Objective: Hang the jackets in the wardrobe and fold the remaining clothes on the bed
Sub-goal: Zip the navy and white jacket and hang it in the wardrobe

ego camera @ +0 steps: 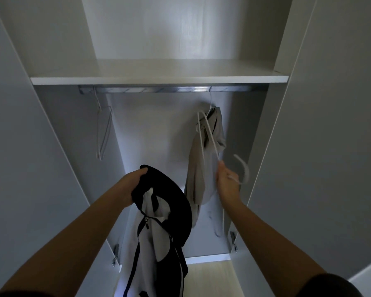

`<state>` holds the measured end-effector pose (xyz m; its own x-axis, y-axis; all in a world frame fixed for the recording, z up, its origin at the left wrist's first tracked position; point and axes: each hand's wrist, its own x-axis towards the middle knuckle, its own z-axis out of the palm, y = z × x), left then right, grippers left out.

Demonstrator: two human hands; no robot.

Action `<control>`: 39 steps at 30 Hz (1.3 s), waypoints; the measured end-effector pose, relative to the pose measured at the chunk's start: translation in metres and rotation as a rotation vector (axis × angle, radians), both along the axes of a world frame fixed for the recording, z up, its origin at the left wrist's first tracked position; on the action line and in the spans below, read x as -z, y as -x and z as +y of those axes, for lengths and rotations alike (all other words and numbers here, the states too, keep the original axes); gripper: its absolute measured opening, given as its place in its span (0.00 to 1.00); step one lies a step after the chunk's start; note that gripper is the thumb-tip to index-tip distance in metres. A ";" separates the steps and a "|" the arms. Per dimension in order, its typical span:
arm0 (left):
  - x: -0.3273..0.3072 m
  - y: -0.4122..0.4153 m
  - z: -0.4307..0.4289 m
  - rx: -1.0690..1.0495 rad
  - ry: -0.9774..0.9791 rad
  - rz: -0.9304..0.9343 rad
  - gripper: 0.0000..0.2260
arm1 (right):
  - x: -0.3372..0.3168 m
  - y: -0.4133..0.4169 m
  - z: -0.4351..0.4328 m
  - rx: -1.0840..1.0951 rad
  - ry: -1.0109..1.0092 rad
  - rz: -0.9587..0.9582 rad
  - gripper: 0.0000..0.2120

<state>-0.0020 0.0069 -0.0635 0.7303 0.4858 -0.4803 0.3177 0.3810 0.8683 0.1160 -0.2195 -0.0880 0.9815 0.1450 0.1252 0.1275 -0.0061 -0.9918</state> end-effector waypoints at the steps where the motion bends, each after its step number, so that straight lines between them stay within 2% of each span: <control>1: 0.001 -0.001 0.000 0.003 0.001 0.001 0.14 | -0.011 0.001 -0.003 0.001 -0.025 -0.008 0.24; 4: 0.001 -0.005 -0.004 0.007 -0.006 0.009 0.15 | -0.046 0.003 -0.008 -0.041 -0.150 0.010 0.25; 8: -0.003 -0.011 -0.012 0.018 -0.019 0.005 0.15 | -0.078 0.012 -0.001 -0.162 -0.558 0.021 0.26; 10: -0.007 -0.012 -0.014 0.017 -0.017 -0.022 0.15 | -0.081 0.016 0.006 -0.220 -0.688 0.020 0.28; 12: -0.013 -0.014 -0.014 0.026 -0.007 -0.066 0.16 | -0.072 0.022 0.015 -0.257 -0.696 0.037 0.28; 15: -0.027 -0.016 -0.009 0.045 -0.008 -0.140 0.17 | -0.039 0.034 0.024 -0.295 -0.541 0.126 0.24; 17: -0.035 -0.015 0.000 0.046 -0.052 -0.165 0.18 | -0.016 0.040 0.024 -0.343 -0.508 0.211 0.24; 20: -0.032 -0.009 0.014 -0.036 -0.044 -0.194 0.19 | -0.010 0.041 0.020 -0.334 -0.577 0.251 0.25; 25: -0.022 -0.008 -0.005 0.012 -0.004 -0.160 0.17 | -0.040 0.041 0.044 -0.243 -0.752 0.116 0.28; 27: -0.027 -0.011 -0.011 -0.007 0.015 -0.198 0.17 | -0.037 0.043 0.055 -0.215 -0.635 0.085 0.28; 32: -0.054 -0.007 0.019 -0.064 0.001 -0.361 0.17 | 0.021 0.062 0.047 -0.307 -0.066 0.051 0.27; 36: -0.040 0.005 0.038 -0.112 -0.063 -0.277 0.14 | 0.016 0.062 0.029 -0.454 0.030 -0.007 0.25; 39: -0.027 0.008 0.042 -0.141 -0.078 -0.224 0.14 | 0.008 0.061 0.023 -0.489 0.148 -0.148 0.22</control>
